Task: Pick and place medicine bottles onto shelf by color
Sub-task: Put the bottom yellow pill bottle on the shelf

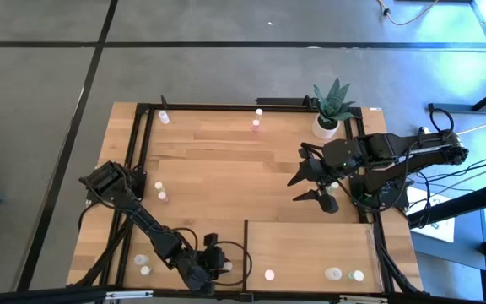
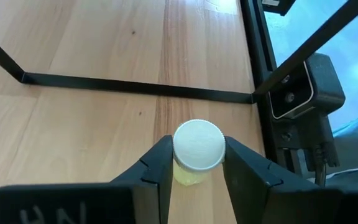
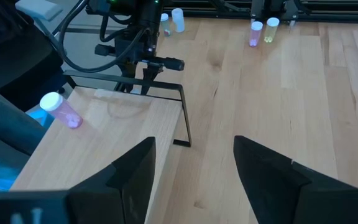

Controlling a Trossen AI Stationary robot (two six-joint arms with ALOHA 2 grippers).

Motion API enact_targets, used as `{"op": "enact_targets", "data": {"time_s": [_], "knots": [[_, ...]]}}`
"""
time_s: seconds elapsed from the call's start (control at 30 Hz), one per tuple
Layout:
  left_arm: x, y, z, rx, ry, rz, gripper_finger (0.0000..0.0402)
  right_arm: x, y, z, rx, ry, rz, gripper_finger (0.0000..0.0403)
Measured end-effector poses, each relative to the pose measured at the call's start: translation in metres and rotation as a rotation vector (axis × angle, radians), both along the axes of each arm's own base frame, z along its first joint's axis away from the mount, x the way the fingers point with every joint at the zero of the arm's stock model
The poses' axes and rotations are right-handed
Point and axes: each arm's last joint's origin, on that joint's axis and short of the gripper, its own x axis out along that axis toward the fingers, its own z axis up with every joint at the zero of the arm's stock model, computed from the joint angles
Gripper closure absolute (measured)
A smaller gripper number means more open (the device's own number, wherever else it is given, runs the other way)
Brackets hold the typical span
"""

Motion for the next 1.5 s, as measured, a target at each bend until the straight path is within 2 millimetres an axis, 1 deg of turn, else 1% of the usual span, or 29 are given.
{"op": "enact_targets", "data": {"time_s": [0.2, 0.43, 0.63, 0.8, 1.07, 1.2, 1.33, 1.5], "knots": [[-0.001, -0.001, 0.002, -0.027, 0.0, 0.014, 0.0293, 0.0, 0.0, 0.0, -0.001, 0.0, 0.001, 0.0185], [-0.004, 0.0, 0.018, -0.071, -0.025, 0.031, 0.0293, 0.0, 0.0, 0.0, -0.003, -0.001, 0.002, 0.0185], [-0.01, 0.006, 0.038, -0.099, -0.038, 0.048, 0.0294, 0.0, 0.0, -0.001, -0.004, 0.005, 0.002, 0.0185], [-0.019, 0.014, 0.061, -0.1, -0.037, 0.05, 0.0294, -0.001, 0.0, -0.001, -0.005, 0.008, 0.003, 0.0185], [-0.037, 0.039, 0.095, -0.041, -0.027, 0.094, 0.0294, 0.0, 0.0, -0.001, -0.005, 0.007, 0.003, 0.0185], [-0.044, 0.057, 0.113, -0.005, -0.054, 0.157, 0.0294, 0.0, 0.0, -0.001, -0.005, 0.007, 0.003, 0.0185], [-0.047, 0.079, 0.131, -0.007, -0.076, 0.212, 0.0294, 0.0, 0.0, -0.001, -0.004, 0.007, 0.002, 0.0185], [-0.045, 0.107, 0.141, 0.016, -0.06, 0.287, 0.0294, 0.0, -0.001, -0.001, -0.02, 0.004, -0.019, 0.0185]]}}
